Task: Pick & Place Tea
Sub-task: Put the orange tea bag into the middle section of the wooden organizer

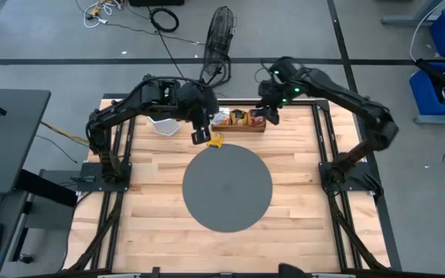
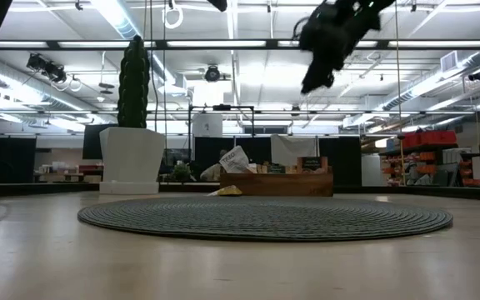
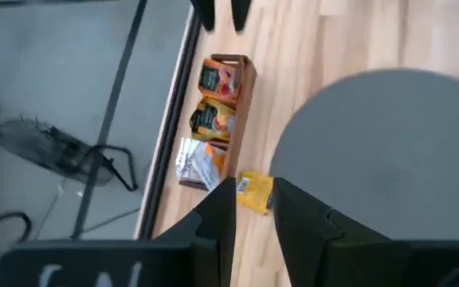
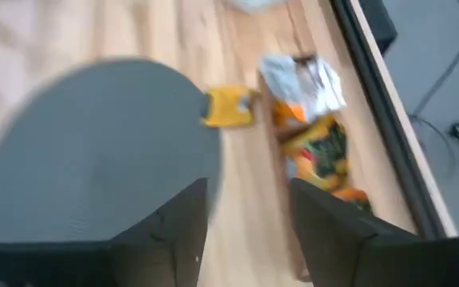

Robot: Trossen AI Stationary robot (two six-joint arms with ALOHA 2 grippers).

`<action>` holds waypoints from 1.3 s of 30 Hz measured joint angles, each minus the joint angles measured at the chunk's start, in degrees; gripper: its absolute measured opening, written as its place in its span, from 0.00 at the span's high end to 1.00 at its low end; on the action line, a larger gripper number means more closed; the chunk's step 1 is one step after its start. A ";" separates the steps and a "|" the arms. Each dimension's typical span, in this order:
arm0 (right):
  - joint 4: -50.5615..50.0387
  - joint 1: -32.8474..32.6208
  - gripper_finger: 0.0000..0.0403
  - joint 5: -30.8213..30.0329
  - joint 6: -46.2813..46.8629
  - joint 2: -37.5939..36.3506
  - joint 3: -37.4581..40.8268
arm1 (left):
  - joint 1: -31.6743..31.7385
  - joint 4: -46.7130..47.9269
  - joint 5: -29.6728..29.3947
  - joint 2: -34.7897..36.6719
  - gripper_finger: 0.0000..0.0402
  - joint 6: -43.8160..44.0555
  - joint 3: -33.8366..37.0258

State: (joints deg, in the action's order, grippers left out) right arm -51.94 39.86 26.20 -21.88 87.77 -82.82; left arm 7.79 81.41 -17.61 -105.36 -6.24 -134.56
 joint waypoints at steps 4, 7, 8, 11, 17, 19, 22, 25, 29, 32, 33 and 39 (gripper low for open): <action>0.67 -2.16 0.58 3.48 5.93 -6.85 2.29 | 0.13 0.22 7.16 -0.22 0.78 -7.06 1.23; 4.01 -4.92 0.59 3.95 9.94 -12.24 6.70 | -0.04 0.59 13.22 -0.50 0.78 -13.49 6.04; 5.92 -6.00 0.59 3.87 11.61 -14.08 8.88 | -0.07 -0.06 14.87 -0.52 0.78 -15.22 8.45; 11.83 -9.23 0.59 3.53 17.83 -19.31 16.16 | 0.33 -2.71 16.48 -0.49 0.78 -19.55 17.36; 25.55 -16.08 0.59 -1.54 29.92 -27.68 30.84 | 2.59 -15.61 15.33 -0.55 0.78 -27.41 34.86; 29.58 -18.16 0.59 -3.26 33.25 -29.26 34.61 | 3.36 -21.96 15.35 -0.55 0.78 -29.26 39.36; 34.56 -20.78 0.59 -4.76 37.59 -30.60 39.24 | 4.87 -29.44 16.45 -0.54 0.78 -31.41 44.89; 38.52 -22.86 0.59 -5.07 41.16 -30.89 42.28 | 7.01 -35.03 17.44 -0.50 0.78 -32.45 48.80; 41.60 -25.55 0.59 -7.51 43.21 -30.89 43.99 | 9.78 -39.26 17.43 -0.50 0.73 -35.52 52.27; 42.64 -26.69 0.59 -9.16 43.50 -30.89 44.04 | 11.37 -40.88 18.12 -0.48 0.66 -38.26 54.55; 42.95 -26.81 0.59 -9.31 43.53 -30.89 44.04 | 11.73 -41.02 18.58 -0.48 0.63 -39.62 55.32; 43.51 -26.87 0.59 -10.23 44.14 -30.89 44.06 | 12.91 -42.81 17.38 -0.48 0.50 -47.36 58.70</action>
State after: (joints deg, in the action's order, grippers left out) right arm -8.43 12.99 15.97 22.26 56.88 -38.76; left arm 20.70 38.59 -0.24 -105.84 -53.60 -75.86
